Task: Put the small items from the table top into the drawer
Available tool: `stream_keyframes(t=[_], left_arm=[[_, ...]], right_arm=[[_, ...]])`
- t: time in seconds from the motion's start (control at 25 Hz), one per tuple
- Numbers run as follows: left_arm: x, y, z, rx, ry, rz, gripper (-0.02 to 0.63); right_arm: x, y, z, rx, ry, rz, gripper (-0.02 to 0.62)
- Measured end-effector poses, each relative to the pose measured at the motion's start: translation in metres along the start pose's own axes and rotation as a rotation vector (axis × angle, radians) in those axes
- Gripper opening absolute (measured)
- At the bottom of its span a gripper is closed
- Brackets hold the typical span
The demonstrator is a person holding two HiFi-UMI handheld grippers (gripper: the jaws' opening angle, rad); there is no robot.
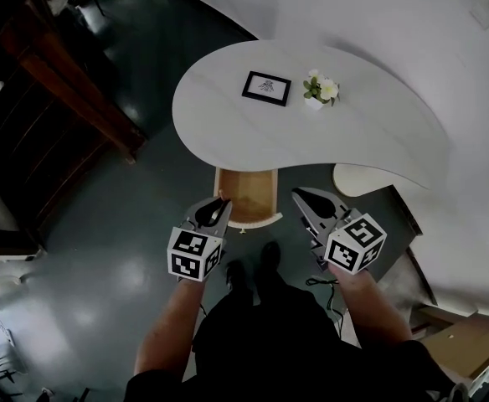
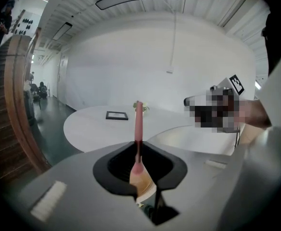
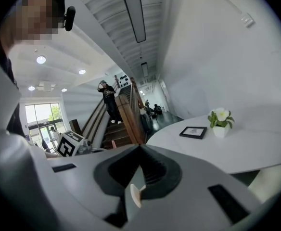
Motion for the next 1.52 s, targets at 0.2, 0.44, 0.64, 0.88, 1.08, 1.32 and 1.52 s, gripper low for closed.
stream_keyframes(t=[0.2, 0.44, 0.64, 0.88, 1.08, 1.32, 1.52], left_arm=[[-0.011, -0.023, -0.015, -0.046, -0.017, -0.001, 0.051], [-0.017, -0.052, -0.046, -0.138, -0.058, -0.028, 0.051], [-0.017, -0.081, -0.077, -0.25, -0.122, -0.039, 0.051], [-0.012, -0.112, -0.111, -0.384, -0.195, -0.13, 0.051], [-0.009, -0.13, -0.133, -0.498, -0.251, -0.227, 0.051], [-0.005, -0.142, -0.155, -0.579, -0.321, -0.301, 0.051], [-0.006, -0.155, -0.171, -0.66, -0.333, -0.425, 0.052]], right_arm=[[0.001, -0.021, -0.016, -0.033, 0.004, -0.018, 0.011], [0.02, -0.04, -0.033, -0.062, -0.003, -0.048, 0.011], [0.036, -0.051, -0.046, -0.064, 0.0, -0.077, 0.011], [0.054, -0.064, -0.056, -0.07, -0.002, -0.11, 0.011], [0.066, -0.072, -0.056, -0.076, -0.012, -0.133, 0.011], [0.082, -0.074, -0.054, -0.078, -0.031, -0.148, 0.011], [0.094, -0.076, -0.055, -0.073, -0.043, -0.16, 0.011]])
Point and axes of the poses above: the fingertips, and each gripper's own axes: z backward along the fingers, x to its right, y out of its top, the point moved 5 cm from there along z, backward along the fingers, and after that the axes turned 10 degrees about -z, right-handed, at the moved point
